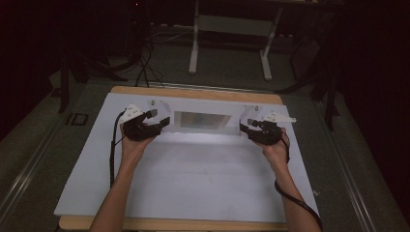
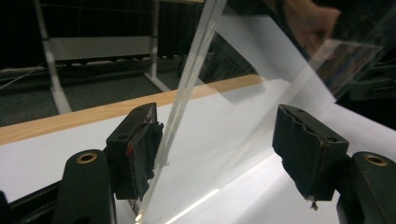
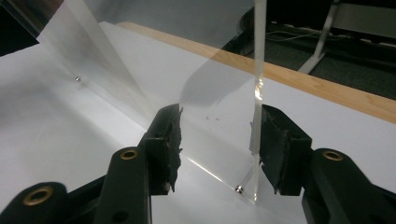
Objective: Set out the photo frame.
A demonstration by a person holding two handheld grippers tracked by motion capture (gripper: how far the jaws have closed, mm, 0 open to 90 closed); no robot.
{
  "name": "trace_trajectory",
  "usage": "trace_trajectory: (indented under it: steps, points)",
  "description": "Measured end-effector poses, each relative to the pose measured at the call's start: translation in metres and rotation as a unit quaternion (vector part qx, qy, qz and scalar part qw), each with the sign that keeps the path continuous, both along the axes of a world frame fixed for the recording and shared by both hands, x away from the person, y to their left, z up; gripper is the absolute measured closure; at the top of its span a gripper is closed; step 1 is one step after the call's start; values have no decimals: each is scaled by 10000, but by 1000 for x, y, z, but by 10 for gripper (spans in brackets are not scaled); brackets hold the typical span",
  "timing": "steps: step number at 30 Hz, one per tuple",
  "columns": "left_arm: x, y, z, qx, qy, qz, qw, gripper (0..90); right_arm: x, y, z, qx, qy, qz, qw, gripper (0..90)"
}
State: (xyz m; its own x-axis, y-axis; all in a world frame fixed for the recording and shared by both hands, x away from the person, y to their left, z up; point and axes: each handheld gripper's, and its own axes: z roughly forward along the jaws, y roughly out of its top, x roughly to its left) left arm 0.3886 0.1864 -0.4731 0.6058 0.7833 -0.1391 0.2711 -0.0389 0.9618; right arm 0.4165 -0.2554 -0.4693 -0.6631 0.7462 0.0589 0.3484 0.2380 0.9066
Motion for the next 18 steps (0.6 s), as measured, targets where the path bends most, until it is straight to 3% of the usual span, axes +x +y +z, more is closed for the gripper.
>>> trace_trajectory:
  steps: [4, 14, 18]
  points:
    - [6, -4, -5, 165, 36, 110, 9998, 317, 1, 0, 0, 10, 0, -6, 10000, 514]
    - [14, -9, -13, -7, 164, 264, 9995, 320, 7, 4, -2, -131, -8, -138, 9998, 519]
    - [16, -11, -15, 107, 195, 361, 9991, 325, 8, 6, -2, -182, -42, -210, 9996, 519]
